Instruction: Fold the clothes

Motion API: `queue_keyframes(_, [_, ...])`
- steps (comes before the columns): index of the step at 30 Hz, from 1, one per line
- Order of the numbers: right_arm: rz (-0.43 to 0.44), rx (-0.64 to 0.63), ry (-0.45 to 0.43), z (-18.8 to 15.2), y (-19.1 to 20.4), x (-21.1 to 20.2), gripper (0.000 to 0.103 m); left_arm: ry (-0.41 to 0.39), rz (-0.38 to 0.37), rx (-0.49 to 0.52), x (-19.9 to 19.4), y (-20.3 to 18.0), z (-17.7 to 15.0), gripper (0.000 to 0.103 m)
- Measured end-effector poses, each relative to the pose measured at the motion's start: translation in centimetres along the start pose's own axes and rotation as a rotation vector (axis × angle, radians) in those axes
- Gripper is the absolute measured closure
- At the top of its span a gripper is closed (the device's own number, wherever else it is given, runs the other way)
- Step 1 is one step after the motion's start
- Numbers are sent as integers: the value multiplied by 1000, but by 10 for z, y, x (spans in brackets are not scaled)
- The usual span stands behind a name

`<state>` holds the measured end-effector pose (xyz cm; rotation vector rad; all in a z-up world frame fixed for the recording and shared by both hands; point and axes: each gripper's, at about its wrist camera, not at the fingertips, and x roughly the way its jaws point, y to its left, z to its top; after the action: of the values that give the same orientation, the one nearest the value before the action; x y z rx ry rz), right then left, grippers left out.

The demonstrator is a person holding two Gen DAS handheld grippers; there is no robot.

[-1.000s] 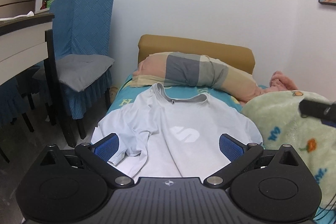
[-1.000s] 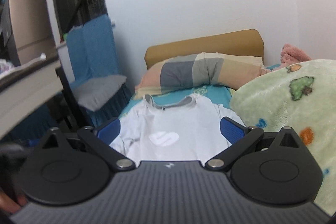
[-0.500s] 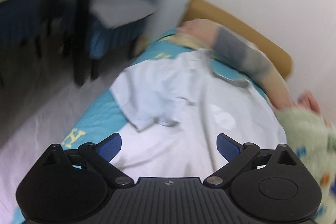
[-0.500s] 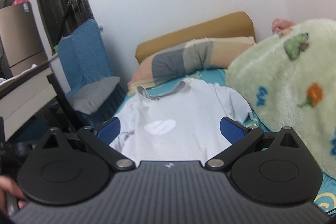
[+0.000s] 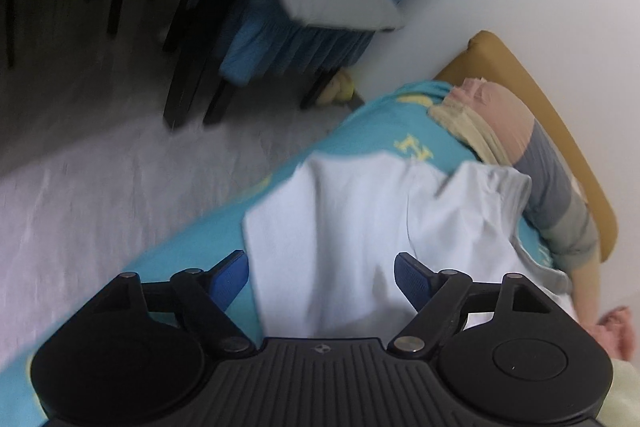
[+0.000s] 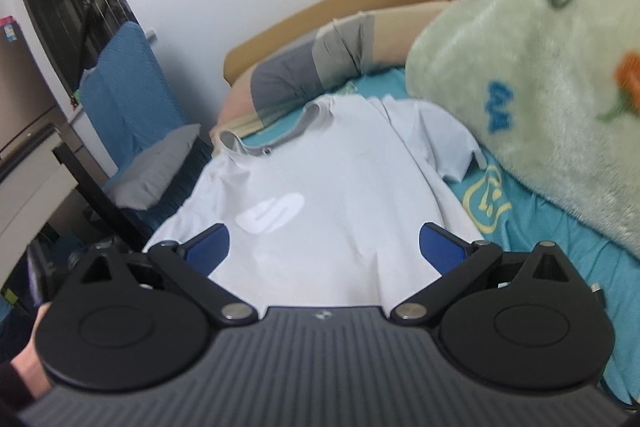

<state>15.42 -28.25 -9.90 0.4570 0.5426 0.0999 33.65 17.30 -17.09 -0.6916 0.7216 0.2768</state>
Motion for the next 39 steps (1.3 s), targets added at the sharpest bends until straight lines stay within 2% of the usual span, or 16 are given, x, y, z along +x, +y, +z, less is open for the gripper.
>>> queue_keyframes(2, [-19,-17,11,-2,0,10,0,-5,14,56,15,-10,7,38])
queue_keyframes(4, [-24,-31,14,-3,1,16,0,12,75,180,30,-25,15,54])
queue_keyframes(6, [-27,-45,10,-3,4,20,0,29,95,272,41,-35,27,87])
queue_keyframes(7, [-31,-52,6,-3,5,22,0,44,96,299,45,-39,35,92])
queue_keyframes(9, [-44,-70,-1,-2,7,26,0,27,115,375,48,-51,52,93])
queue_keyframes(12, [-131,-108,-46,-3,10,29,0,-104,147,525,41,-77,79,93])
queue_keyframes(16, [-185,-135,-71,-4,10,37,0,-224,292,670,48,-100,100,93])
queue_keyframes(18, [-198,-166,-75,-5,13,41,0,-223,325,681,56,-102,100,88])
queue_keyframes(19, [-200,-186,-76,-6,15,43,0,-209,326,671,60,-101,98,86])
queue_keyframes(20, [-198,-205,-76,-7,17,44,0,-195,312,653,61,-100,95,79])
queue_keyframes(22, [-188,-237,-78,-10,22,44,0,-181,274,617,56,-95,86,63])
queue_keyframes(23, [-183,-249,-79,-10,24,43,0,-177,259,610,50,-93,81,45])
queue_keyframes(24, [-179,-257,-81,-10,25,43,0,-172,251,607,43,-93,75,32])
queue_keyframes(29, [-141,-238,-93,-6,27,36,0,-98,122,654,-15,-99,31,20])
queue_keyframes(33, [-131,-240,-102,-6,27,29,0,-99,36,668,-78,-107,-16,13])
queue_keyframes(39, [-106,-244,-143,-4,26,6,0,-93,-44,667,-162,-132,-85,8])
